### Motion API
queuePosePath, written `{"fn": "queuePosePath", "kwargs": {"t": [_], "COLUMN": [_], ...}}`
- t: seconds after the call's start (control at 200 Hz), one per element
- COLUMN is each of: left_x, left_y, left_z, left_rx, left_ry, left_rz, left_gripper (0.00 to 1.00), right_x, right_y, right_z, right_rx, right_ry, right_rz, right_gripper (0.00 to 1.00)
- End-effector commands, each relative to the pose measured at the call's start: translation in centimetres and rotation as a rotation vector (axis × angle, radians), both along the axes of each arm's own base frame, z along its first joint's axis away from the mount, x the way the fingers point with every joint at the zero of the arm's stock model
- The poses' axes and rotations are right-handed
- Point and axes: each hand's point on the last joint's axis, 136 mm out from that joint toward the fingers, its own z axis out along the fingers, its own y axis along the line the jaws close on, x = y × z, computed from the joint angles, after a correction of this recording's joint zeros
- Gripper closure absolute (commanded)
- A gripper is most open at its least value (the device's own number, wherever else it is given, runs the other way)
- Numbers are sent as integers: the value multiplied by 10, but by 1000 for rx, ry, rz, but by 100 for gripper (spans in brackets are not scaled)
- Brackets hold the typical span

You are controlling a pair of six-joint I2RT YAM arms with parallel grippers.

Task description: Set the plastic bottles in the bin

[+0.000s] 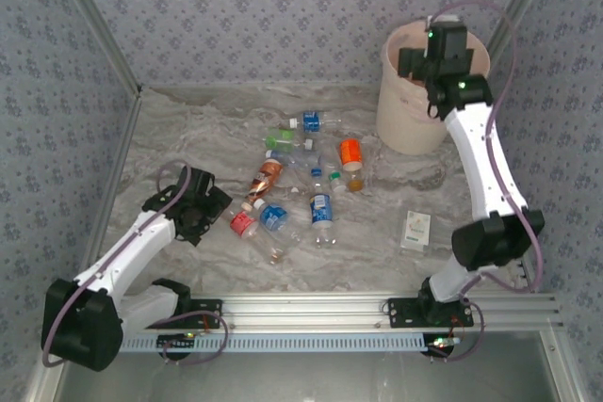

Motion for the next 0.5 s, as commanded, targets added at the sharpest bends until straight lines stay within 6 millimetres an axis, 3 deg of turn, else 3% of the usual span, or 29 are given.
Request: {"fn": "queuePosePath", "kwargs": {"t": [0.0, 0.14, 0.22, 0.24, 0.365, 0.495], "left_x": [34, 54, 58, 58, 56, 33], "left_y": [-7, -15, -20, -19, -23, -25], "left_z": [22, 14, 5, 3, -2, -5], "left_rx": [-3, -10, -32, -33, -35, -16], "left_ry": [-100, -97, -79, -74, -44, 25], "left_rz": [-7, 4, 21, 26, 31, 31], "left_gripper": [4, 8, 9, 9, 9, 5], "right_x": [-22, -63, -87, -92, -116, -124], "right_y": [39, 91, 114, 120, 134, 132], "right_z": [-9, -16, -9, -21, -37, -68], "right_rx": [120, 308, 382, 387, 416, 414], "right_ry": [-37, -141, -202, -183, -194, -126], "right_rz": [118, 304, 418, 442, 508, 480], "right_gripper": [0, 0, 0, 0, 0, 0]}}
